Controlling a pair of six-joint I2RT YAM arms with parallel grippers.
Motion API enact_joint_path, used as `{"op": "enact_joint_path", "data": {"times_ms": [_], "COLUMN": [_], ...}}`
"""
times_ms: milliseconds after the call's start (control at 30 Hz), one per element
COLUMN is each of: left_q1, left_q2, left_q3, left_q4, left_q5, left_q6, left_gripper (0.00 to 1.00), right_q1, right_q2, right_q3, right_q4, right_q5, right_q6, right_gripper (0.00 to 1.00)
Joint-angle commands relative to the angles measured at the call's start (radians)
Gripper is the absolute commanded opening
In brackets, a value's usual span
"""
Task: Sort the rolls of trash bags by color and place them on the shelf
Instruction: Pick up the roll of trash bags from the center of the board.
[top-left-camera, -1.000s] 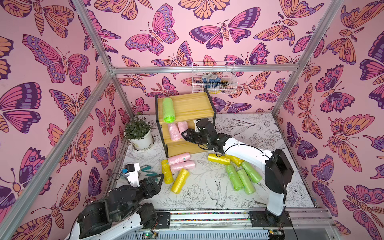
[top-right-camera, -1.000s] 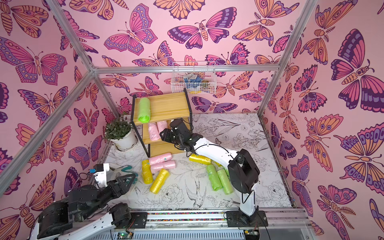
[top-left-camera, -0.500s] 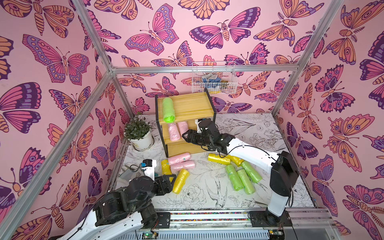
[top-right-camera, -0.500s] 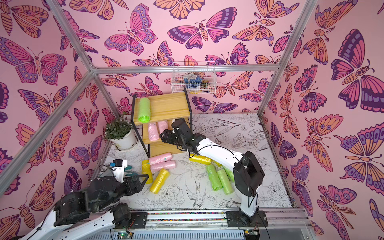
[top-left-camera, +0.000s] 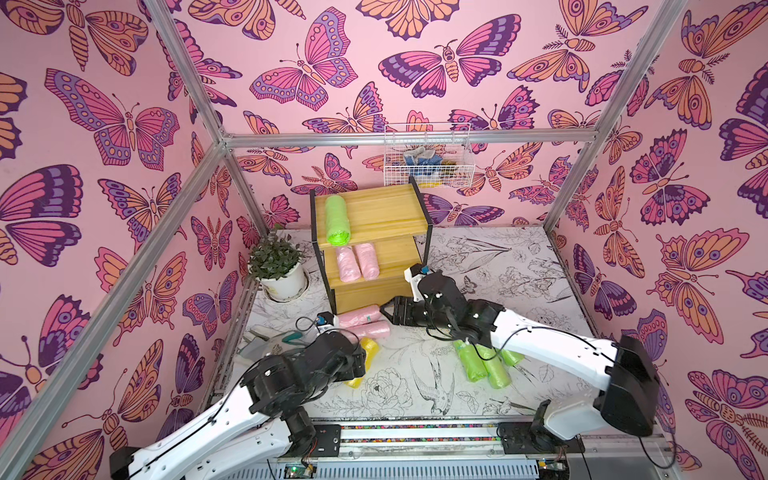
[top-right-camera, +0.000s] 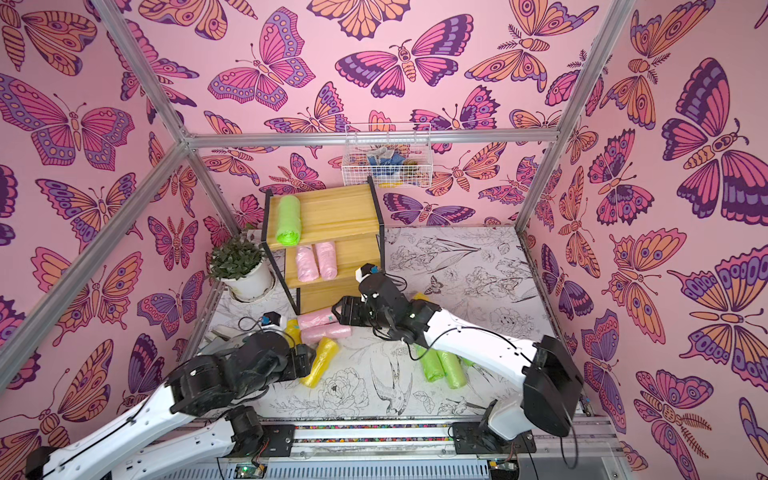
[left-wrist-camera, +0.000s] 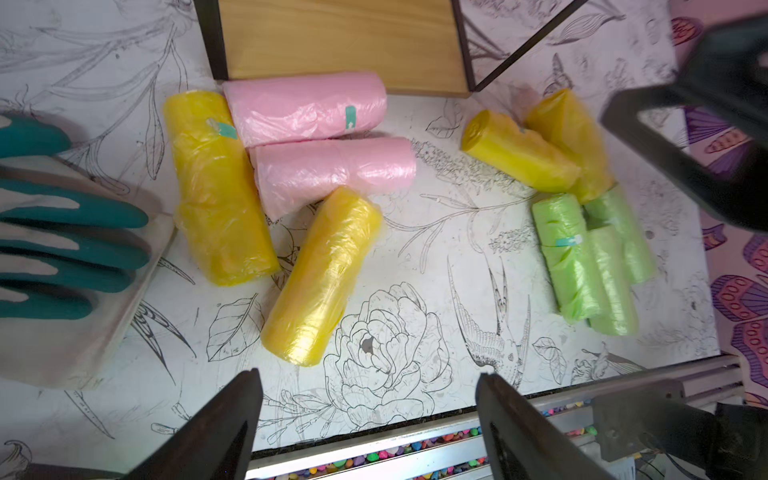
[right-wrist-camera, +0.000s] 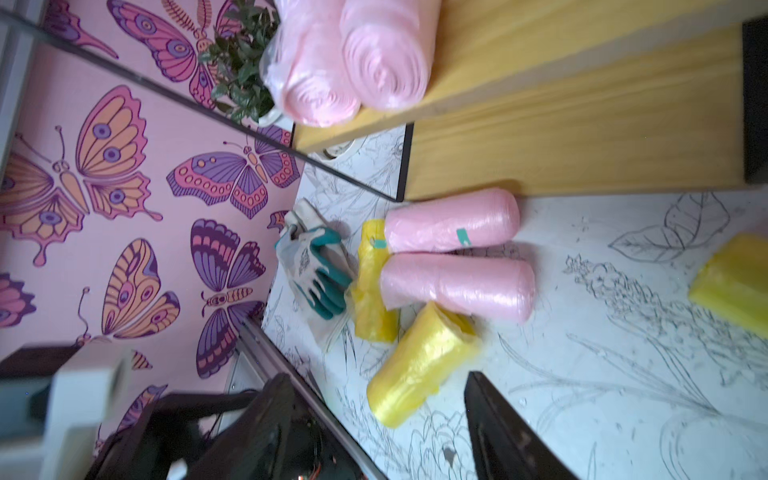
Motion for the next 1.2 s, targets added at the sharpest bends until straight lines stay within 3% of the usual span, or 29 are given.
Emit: {"op": "enact_joint_path", "data": {"times_ms": [0, 267, 433, 700, 1167], "left_q1": [0.049, 0.169, 0.218, 0.271, 0.304], "left_q2": [0.097, 0.317, 0.454, 0.606, 0.742], "left_q3": [0.037, 0.064, 0.111, 0.084, -0.01], "left_q4": [0.024, 0.088, 0.096, 0.166, 0.351], "left_q5": [0.132, 0.276, 0.273, 0.249, 0.224], "left_q6": [0.088, 0.255, 0.35, 0.407, 0.371], "left_gripper": [0.87, 0.86, 0.85, 0.83, 0.77], "right_q1": [0.018, 0.054, 0.125, 0.193, 0.21], "right_q2": [-0.12, -0.408, -0.538, -0.566, -0.54], "right_q3": [-0.053, -0.235, -0.381, -0.497, -0.498], "right_q4": [-0.068, -0.136, -0.095, -0.102, -0.117], "right_q5": [0.098, 0.228, 0.319, 0.379, 0.387], "right_q6": [-0.036, -0.035, -0.02, 0.062, 0.072], "right_gripper": [0.69, 0.69, 0.7, 0.7, 0.69]}}
